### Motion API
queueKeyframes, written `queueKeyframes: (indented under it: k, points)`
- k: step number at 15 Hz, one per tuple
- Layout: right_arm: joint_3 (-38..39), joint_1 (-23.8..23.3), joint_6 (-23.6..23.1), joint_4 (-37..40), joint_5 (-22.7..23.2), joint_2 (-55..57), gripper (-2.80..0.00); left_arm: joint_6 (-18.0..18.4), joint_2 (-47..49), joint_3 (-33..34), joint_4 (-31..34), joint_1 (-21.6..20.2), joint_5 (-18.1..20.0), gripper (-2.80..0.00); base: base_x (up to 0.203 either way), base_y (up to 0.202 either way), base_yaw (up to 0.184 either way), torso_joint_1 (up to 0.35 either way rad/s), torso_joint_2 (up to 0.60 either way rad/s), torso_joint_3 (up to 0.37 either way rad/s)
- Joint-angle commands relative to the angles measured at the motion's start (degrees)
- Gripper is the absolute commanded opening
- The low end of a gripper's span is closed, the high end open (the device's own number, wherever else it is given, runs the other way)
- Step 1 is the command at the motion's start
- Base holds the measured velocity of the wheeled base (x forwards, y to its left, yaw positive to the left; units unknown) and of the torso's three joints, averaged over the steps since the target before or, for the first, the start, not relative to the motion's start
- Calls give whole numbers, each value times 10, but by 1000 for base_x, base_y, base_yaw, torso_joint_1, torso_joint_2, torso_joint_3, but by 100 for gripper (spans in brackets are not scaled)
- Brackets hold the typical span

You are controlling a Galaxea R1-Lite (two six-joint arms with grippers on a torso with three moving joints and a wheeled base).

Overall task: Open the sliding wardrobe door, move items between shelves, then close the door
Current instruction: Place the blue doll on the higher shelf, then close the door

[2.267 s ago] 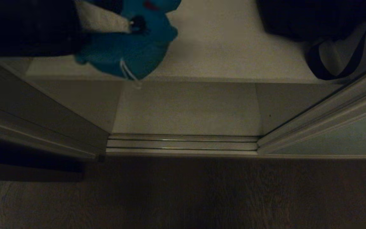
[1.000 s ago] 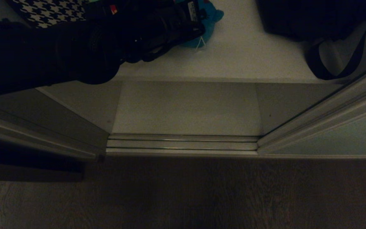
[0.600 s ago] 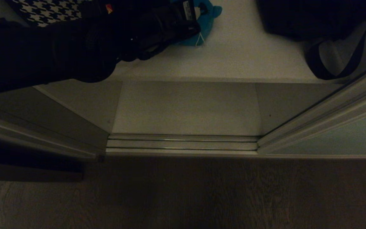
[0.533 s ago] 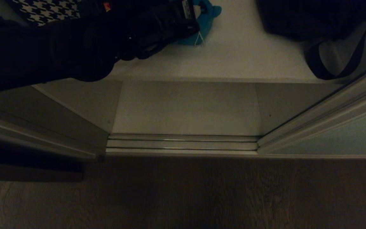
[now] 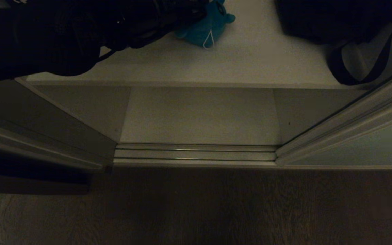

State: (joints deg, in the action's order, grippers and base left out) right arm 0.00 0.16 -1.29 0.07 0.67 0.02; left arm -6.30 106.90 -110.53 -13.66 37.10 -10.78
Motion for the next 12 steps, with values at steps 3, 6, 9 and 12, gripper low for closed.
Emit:
queueKeyframes:
  k: [3,6,9,12]
  points:
    - [0,0,0,0,0,-2,-280,3,-38,-1,5,1,-1,0,0,0,0,0,0,0]
    - [0,0,0,0,0,-2,-280,3,-78,10,79,3,-5,0,0,0,0,0,0,0]
    - [0,0,0,0,0,-2,-280,-1,-128,25,220,0,-6,-280,0,0,0,0,0,0]
    - [0,0,0,0,0,-2,-280,0,-198,37,345,-11,-2,-280,0,0,0,0,0,0]
